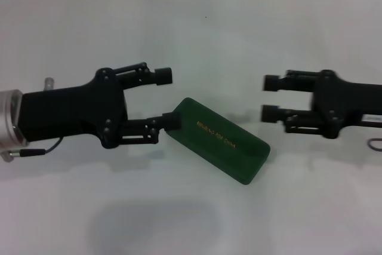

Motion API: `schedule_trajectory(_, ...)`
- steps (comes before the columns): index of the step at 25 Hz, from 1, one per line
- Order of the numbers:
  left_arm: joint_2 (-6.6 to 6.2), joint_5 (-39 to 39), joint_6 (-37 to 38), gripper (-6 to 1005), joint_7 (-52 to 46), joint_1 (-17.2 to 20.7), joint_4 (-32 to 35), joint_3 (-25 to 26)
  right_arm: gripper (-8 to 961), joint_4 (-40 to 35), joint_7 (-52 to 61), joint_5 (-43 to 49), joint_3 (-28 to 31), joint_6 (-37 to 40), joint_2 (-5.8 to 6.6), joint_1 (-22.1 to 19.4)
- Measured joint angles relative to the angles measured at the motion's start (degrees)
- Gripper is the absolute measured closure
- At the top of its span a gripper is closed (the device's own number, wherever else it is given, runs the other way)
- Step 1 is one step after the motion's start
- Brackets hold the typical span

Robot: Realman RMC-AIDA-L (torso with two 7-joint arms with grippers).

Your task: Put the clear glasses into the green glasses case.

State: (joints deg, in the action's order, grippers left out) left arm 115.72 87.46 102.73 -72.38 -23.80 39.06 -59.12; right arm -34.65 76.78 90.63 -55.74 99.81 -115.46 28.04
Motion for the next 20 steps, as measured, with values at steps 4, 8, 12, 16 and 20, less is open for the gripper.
schedule_trajectory(4, -0.42, -0.1, 0.0, 240, -1.2, -0.3, 0.5, 0.4, 351, -0.1, 0.0, 0.0, -2.4, -2.1, -0.33, 1.8)
schedule_trajectory(8, -0.46, 0.2, 0.0, 163, -1.2, -0.2, 0.7, 0.4, 307, -0.1, 0.0, -0.7, -2.9, -2.1, -0.37, 2.6)
schedule_trajectory(12, -0.62, 0.4, -0.2, 106, -1.2, -0.1, 0.8, 0.4, 303, -0.2, 0.0, -1.0, -2.9, -1.8, -0.38, 3.0)
schedule_trajectory(16, -0.65, 0.5, -0.4, 106, -1.2, 0.2, 0.8, 0.5, 302, -0.2, 0.1, -1.0, -2.9, -0.6, -0.43, 3.1)
schedule_trajectory(20, -0.77, 0.5, -0.5, 106, -1.0, 0.4, 0.6, 0.5, 302, -0.2, 0.1, -1.0, -3.2, 1.9, -0.54, 3.1)
